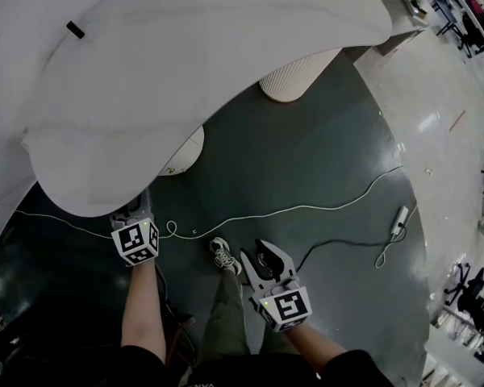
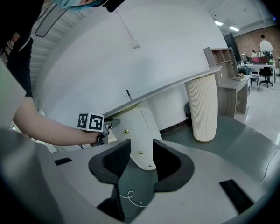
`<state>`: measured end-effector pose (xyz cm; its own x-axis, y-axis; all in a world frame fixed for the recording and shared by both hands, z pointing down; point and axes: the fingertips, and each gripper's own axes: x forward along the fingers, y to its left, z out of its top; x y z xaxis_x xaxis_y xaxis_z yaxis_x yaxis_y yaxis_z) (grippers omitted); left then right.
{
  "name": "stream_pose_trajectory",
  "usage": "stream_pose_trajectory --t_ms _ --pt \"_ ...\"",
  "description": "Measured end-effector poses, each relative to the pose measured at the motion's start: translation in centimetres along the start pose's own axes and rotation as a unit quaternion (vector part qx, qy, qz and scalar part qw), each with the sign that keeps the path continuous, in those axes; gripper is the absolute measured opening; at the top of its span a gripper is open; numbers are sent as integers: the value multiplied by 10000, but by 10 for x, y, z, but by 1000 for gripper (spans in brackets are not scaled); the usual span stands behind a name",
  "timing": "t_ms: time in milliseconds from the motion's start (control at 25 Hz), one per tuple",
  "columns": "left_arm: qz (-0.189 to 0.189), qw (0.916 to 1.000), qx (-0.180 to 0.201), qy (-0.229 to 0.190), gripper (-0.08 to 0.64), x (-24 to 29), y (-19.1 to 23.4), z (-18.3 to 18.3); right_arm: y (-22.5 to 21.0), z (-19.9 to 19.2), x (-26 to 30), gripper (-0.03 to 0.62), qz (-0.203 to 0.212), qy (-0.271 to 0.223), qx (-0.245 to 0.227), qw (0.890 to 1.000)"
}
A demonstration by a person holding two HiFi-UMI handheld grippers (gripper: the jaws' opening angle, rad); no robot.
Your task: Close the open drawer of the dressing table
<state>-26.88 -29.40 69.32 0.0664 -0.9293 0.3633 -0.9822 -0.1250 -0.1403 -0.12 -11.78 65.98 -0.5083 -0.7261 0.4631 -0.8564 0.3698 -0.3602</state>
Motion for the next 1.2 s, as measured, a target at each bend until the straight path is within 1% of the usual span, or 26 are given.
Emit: stream_pose_trajectory --t_ms 160,240,360,520,640,760,840,960,1080,1200 --pt "-5 10000 2 79 242 -9 -8 1 5 8 -6 152 101 -99 -53 9999" --pt "-34 9999 53 124 242 -18 -14 1 9 11 -11 152 216 -41 -172 9996" --pt "-49 9998 -60 200 242 -35 -23 -2 10 21 -18 152 294 -26 -319 9991" --pt "-72 9995 -205 236 241 -68 -35 -3 14 33 -29 152 430 -68 -456 9980" --pt "-28 9995 -272 166 225 -99 -41 3 22 41 -38 152 634 -56 -642 9959" --pt "-11 9995 -259 154 215 -129 -46 12 34 45 -47 152 862 -61 -785 9932" --pt "22 9995 -271 160 198 -148 -49 18 42 45 -54 152 1024 -1 -924 9905" --pt "136 9991 -382 117 146 -179 -54 31 55 52 -63 152 1275 106 -1160 9850" --pt "209 9984 -519 31 100 -209 -61 45 65 57 -73 149 1451 66 -1300 9808" --pt "272 9981 -546 -19 75 -237 -69 56 76 65 -85 144 1557 0 -1359 9784"
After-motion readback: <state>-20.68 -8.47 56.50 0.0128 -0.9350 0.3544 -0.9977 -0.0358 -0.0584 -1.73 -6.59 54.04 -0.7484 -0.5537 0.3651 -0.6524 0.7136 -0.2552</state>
